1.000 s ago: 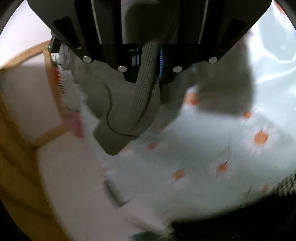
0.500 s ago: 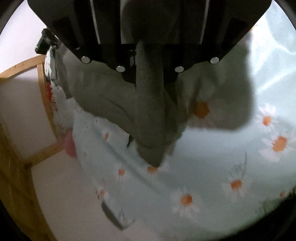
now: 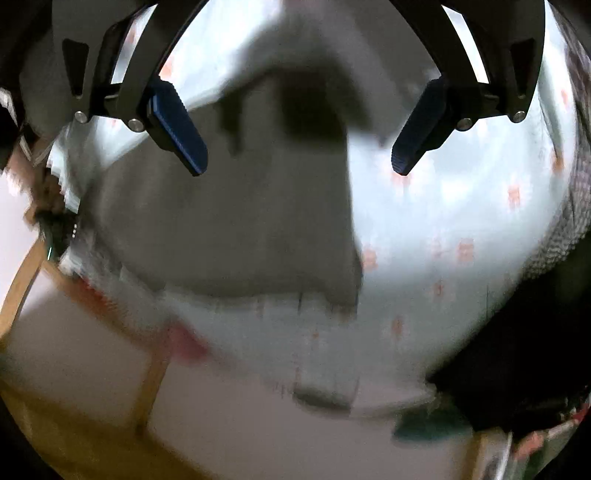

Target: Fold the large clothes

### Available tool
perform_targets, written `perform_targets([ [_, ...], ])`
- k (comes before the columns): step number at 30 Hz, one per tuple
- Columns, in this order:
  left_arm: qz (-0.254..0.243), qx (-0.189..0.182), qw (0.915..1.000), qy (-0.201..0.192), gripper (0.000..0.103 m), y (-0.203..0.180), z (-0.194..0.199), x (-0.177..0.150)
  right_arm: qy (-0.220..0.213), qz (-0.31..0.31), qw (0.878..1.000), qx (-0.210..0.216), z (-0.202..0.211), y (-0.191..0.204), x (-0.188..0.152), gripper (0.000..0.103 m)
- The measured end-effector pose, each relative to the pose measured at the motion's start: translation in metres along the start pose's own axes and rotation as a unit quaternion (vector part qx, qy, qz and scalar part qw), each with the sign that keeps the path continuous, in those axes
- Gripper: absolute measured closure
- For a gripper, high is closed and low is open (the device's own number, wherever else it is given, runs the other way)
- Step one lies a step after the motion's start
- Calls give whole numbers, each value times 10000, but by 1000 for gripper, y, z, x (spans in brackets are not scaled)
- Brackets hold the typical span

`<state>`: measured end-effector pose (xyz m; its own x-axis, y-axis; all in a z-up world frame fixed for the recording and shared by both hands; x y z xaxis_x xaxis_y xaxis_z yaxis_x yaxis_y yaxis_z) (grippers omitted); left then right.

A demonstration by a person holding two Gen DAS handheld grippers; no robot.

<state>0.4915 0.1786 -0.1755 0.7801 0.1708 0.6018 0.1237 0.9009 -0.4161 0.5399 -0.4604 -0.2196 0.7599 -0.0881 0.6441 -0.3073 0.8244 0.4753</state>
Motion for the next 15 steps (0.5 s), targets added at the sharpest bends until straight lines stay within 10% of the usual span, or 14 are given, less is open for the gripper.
perform_targets([
  [8, 1357, -532, 9891, 187, 6, 24, -46, -2, 54, 149, 9998, -124, -14, 14, 2, 28],
  [9, 1610, -963, 9811, 469, 17, 22, -55, 2, 62, 123, 9998, -159, -12, 13, 2, 42],
  [10, 1600, -1181, 9788, 487, 68, 4, -64, 5, 62, 93, 9996, -247, -10, 10, 2, 51],
  [12, 1401, -1247, 9821, 192, 91, -10, -57, 14, -150, -179, 9996, -173, 2, -3, 1, 85],
  [15, 1724, -2104, 9623, 0, 92, -13, -26, 34, -964, -742, 9902, 687, 31, -15, 4, 87],
])
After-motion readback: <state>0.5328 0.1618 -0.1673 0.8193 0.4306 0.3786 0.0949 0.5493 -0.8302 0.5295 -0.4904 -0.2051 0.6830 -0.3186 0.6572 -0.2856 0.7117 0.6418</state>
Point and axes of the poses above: each gripper's, at about its wrist camera, not at the fingertips, and z roughly against the way its jaws point, y to its left, x to its top, the point moved 3 cm from there along -z, roughly the way its jaws point, and after that the axes turned 15 degrees about z, right-handed, at the moved point
